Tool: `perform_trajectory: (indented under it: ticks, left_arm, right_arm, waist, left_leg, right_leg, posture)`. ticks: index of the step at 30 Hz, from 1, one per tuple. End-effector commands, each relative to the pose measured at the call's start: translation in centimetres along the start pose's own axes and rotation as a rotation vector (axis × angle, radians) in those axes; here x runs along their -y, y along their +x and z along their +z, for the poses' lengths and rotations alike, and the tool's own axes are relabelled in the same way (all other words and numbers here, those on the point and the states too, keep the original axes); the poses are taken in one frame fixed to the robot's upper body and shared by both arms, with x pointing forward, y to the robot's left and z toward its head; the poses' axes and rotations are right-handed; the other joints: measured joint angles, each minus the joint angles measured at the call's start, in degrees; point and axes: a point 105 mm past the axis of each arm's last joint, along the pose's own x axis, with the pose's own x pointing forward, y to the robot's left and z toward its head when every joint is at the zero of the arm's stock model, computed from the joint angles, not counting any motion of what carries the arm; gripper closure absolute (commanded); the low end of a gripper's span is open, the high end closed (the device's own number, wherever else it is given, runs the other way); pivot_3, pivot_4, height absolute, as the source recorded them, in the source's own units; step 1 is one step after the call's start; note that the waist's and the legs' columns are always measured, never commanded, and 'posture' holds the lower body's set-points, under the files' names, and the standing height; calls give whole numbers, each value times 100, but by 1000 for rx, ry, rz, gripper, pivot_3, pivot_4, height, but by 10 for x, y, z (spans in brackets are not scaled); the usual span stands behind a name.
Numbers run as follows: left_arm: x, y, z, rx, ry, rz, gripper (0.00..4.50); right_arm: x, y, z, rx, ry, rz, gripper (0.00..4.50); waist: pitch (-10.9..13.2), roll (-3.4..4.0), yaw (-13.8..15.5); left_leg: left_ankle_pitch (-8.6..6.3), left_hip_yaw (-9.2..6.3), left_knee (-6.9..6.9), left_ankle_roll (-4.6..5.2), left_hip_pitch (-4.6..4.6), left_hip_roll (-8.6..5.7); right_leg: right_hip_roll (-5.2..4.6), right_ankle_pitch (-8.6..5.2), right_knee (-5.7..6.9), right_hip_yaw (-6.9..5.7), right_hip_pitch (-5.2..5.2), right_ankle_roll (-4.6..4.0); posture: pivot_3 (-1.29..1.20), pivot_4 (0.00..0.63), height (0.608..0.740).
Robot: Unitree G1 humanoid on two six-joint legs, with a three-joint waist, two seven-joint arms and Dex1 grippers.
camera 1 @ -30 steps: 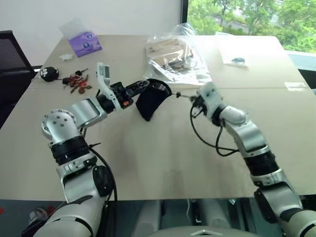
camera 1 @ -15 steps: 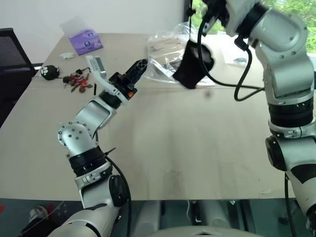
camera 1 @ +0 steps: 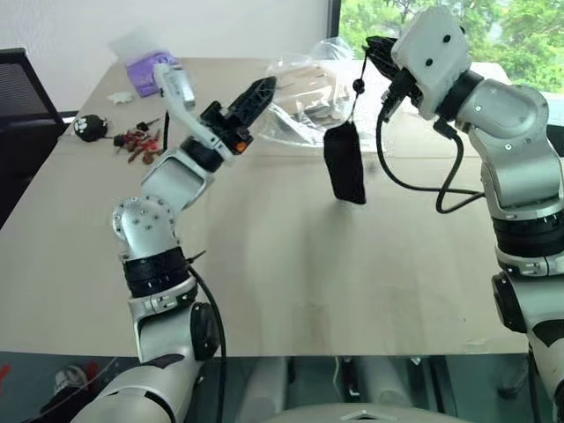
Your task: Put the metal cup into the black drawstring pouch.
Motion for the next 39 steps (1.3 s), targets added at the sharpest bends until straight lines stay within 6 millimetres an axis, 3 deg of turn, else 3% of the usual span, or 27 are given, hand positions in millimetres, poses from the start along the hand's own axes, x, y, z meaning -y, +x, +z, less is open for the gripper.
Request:
perform_trajectory:
  ticks: [1, 10, 21, 24, 29, 31, 34, 39]
  left_arm:
    - [28, 6, 8, -9, 119, -117, 1402]
    - [56, 19, -13, -153, 429, -295, 1402]
    - [64, 38, -15, -130, 449, -381, 1402]
    - [64, 40, -18, -134, 463, -400, 2238]
    - [65, 45, -20, -126, 455, -416, 4362]
    - [64, 45, -21, -125, 454, -415, 4364]
    - [46, 43, -28, -164, 454, -353, 4364]
    - [-16, 27, -49, -305, 486, -143, 4364]
  right_arm:
    - [2, -1, 19, 62, 5, -12, 4500]
    - [-10, 4, 40, 133, -2, 27, 4500]
    - [-12, 3, 61, 178, -54, 53, 4500]
    - [-11, 3, 64, 185, -59, 53, 4500]
    - [-11, 1, 68, 188, -62, 55, 4500]
    - [-8, 0, 67, 181, -61, 43, 4500]
    - [19, -3, 63, 156, -38, -70, 4500]
    - [101, -24, 53, 104, 27, -407, 4500]
  waist:
    - [1, 2, -10]
    - [2, 3, 38]
    - [2, 3, 9]
    - [2, 3, 9]
    - [2, 3, 10]
    - [2, 3, 7]
    - [2, 4, 8]
    - [2, 4, 8]
  left_leg:
    - [0, 4, 1, 0, 2, 0]
    - [0, 0, 5, 0, 1, 1]
    - [0, -1, 8, 0, 0, 1]
    - [0, -1, 11, 0, -1, 1]
    - [0, -3, 12, 0, -1, 1]
    - [0, -2, 13, 1, -1, 1]
    - [0, -3, 13, 1, -1, 1]
    - [0, -3, 19, 1, 1, 0]
  right_leg:
    - [8, 0, 2, 3, 0, 0]
    - [23, 0, 1, 2, 0, 0]
    - [24, 0, 4, 0, 0, 0]
    - [24, 0, 4, 0, 1, 0]
    - [24, 0, 6, -1, 1, 0]
    - [24, 0, 6, 0, 1, 0]
    - [25, 0, 8, 0, 1, 0]
    - [27, 0, 14, -2, 0, 0]
  posture:
    - [0, 150, 740]
    - [0, 150, 740]
    - [0, 150, 740]
    - [0, 150, 740]
    - [0, 150, 740]
    - [0, 150, 740]
    - [0, 150, 740]
    - [0, 150, 740]
